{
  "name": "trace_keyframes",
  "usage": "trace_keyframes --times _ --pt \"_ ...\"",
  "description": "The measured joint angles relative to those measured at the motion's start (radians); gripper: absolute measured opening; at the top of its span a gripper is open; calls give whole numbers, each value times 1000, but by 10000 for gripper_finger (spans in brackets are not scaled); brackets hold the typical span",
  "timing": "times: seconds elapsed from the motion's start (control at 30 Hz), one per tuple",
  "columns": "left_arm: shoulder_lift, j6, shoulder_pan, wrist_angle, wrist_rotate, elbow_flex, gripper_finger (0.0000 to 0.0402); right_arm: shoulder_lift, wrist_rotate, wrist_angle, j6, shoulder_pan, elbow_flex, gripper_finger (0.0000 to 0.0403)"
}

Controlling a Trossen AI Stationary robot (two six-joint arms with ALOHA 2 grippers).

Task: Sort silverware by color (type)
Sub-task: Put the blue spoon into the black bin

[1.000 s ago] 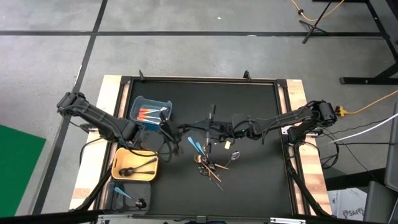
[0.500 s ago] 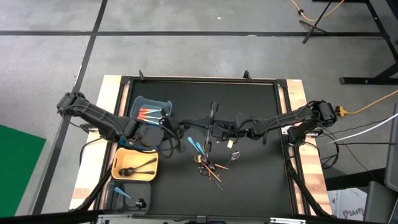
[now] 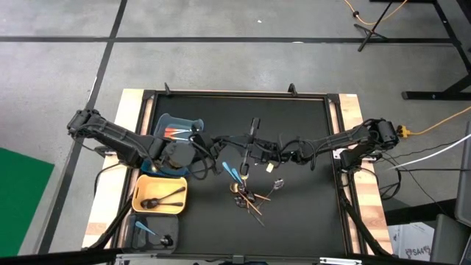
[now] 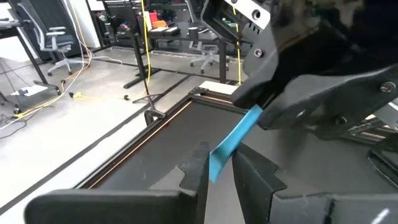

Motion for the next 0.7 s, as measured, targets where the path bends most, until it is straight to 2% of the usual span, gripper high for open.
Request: trace_keyframes --times 0.2,0.4,0.7 --pt "0 0 16 0 0 0 64 0 4 0 74 -1 0 0" --pt "0 0 22 0 -7 0 61 0 27 0 77 -1 0 0" --pt "2 7 21 -3 6 0 7 0 35 0 83 -1 0 0"
